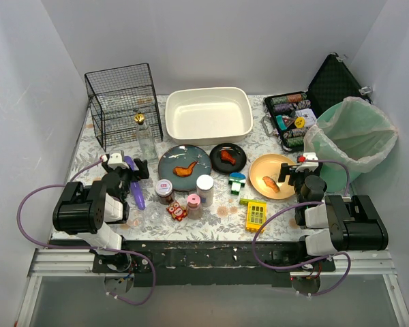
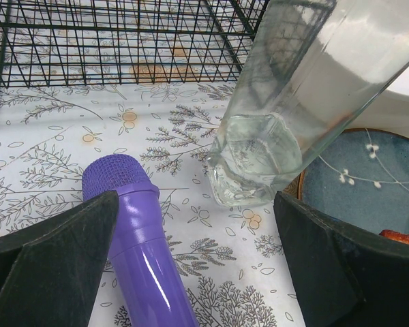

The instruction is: Clear the kitchen counter

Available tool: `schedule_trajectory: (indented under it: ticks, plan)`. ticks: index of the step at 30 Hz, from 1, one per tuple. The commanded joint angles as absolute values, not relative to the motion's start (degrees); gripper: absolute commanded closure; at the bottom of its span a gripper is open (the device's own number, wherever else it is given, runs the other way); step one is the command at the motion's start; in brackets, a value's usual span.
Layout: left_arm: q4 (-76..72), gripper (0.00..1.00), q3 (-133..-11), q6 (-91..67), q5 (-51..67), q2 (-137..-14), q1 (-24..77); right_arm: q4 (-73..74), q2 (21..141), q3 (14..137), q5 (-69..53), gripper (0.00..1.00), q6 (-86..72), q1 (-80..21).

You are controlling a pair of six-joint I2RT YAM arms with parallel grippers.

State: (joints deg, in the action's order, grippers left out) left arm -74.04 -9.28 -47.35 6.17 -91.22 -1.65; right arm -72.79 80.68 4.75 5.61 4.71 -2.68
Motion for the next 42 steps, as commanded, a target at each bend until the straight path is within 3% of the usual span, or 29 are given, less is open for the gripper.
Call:
schedule_trajectory:
  ticks: [1, 13, 22, 26, 31, 36, 42]
  plan:
    - [-74.2, 0.02, -9.9, -46.8, 5.4, -90.4, -1.2, -74.2, 80.9, 6.2, 5.4, 0.03, 5.2, -2.5]
    - [-73.7, 0.02, -10.1, -46.8, 4.3, -89.8, -1.1, -74.0, 80.9, 6.2, 5.4, 0.03, 5.4, -2.5]
    - [-62.5, 0.02, -9.8, -46.3, 0.8, -75.5, 1.5, -74.0, 80.9, 6.2, 5.4, 0.03, 5.3, -2.5]
    - [-50.1, 0.02, -11.6, -46.2, -1.1, -68.0, 1.7, -74.0, 80.9, 6.3, 5.4, 0.03, 5.4, -2.5]
    - [-40.6, 0.02, -12.6, -47.7, 3.2, -58.3, 1.8, -74.0, 80.9, 6.3, 5.4, 0.03, 5.4, -2.5]
    - [-28.1, 0.02, -18.7, -49.3, 4.5, -56.1, 2.8, -74.0, 80.9, 6.2, 5.4, 0.03, 5.4, -2.6]
    - [-26.5, 0.02, -21.1, -49.5, 1.1, -56.9, 5.4, -74.0, 80.9, 6.2, 5.5, 0.03, 5.4, -2.6]
